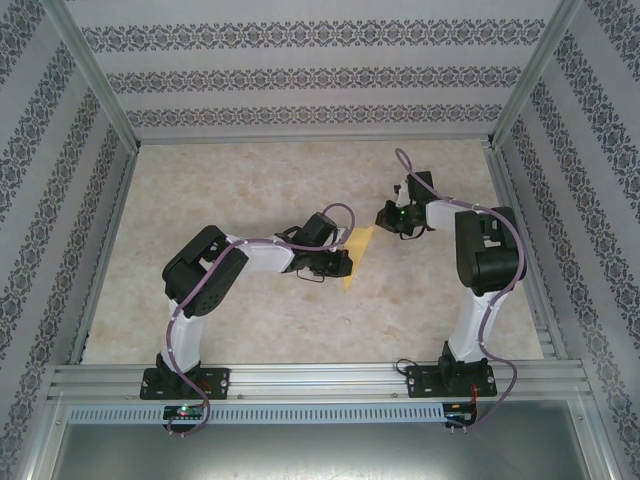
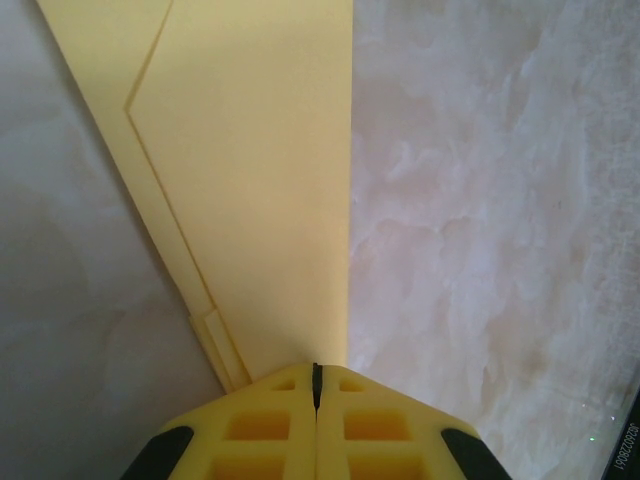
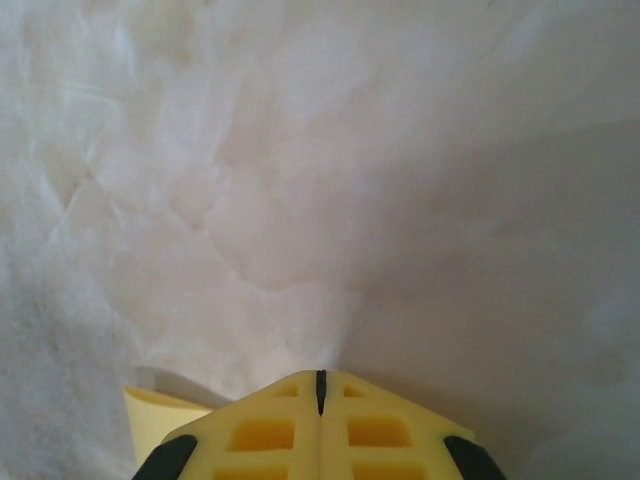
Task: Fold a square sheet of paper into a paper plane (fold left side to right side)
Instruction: Fold the wing for the fifth time at the center of the table.
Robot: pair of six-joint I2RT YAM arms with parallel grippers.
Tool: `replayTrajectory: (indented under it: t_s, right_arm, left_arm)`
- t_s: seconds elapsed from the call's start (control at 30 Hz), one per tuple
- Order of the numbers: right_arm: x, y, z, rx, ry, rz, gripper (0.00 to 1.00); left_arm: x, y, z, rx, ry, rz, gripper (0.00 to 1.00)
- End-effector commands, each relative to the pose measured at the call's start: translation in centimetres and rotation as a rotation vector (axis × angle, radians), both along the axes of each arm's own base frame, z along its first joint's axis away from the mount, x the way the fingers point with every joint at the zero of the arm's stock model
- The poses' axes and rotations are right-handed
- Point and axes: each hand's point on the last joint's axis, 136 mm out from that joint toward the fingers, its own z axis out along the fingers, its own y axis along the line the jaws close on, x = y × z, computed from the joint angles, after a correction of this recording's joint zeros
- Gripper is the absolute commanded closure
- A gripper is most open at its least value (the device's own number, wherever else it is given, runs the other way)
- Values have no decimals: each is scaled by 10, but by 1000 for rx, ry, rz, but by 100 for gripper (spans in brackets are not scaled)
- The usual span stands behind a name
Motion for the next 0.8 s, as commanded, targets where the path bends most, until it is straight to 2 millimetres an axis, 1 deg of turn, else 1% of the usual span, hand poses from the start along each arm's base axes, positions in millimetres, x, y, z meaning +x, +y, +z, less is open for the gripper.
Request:
replayTrajectory:
  t_s: [0.0, 0.1, 0.17, 0.23, 0.33, 0.4, 0.5, 0.6, 0.77]
  right_arm:
    - [13, -6, 4, -10, -16, -19, 100]
    - [9, -4, 19, 11, -47, -20, 100]
    - [0, 2, 31, 47, -68, -16, 100]
    - [-16, 13, 43, 87, -86, 1, 100]
    - [-50, 35, 50, 129, -86, 33, 100]
    - [-74, 50, 47, 143, -77, 45, 100]
    - [-100, 65, 36, 146, -45, 49, 100]
    - [-113, 75, 25, 152, -17, 51, 100]
    - [-122, 80, 12, 159, 26, 38, 100]
  left_arm:
    - [-40, 44, -56, 220, 160, 6, 92]
    - [-39, 44, -53, 213, 153, 9, 92]
    - [-38, 43, -52, 206, 151, 13, 92]
    - [-37, 41, -50, 195, 148, 18, 92]
    - [-36, 40, -49, 187, 146, 19, 93]
    - [-36, 40, -49, 190, 144, 20, 93]
    - [-36, 40, -48, 190, 142, 21, 93]
    - [-36, 40, -48, 188, 143, 22, 93]
    - [-37, 40, -47, 185, 142, 25, 93]
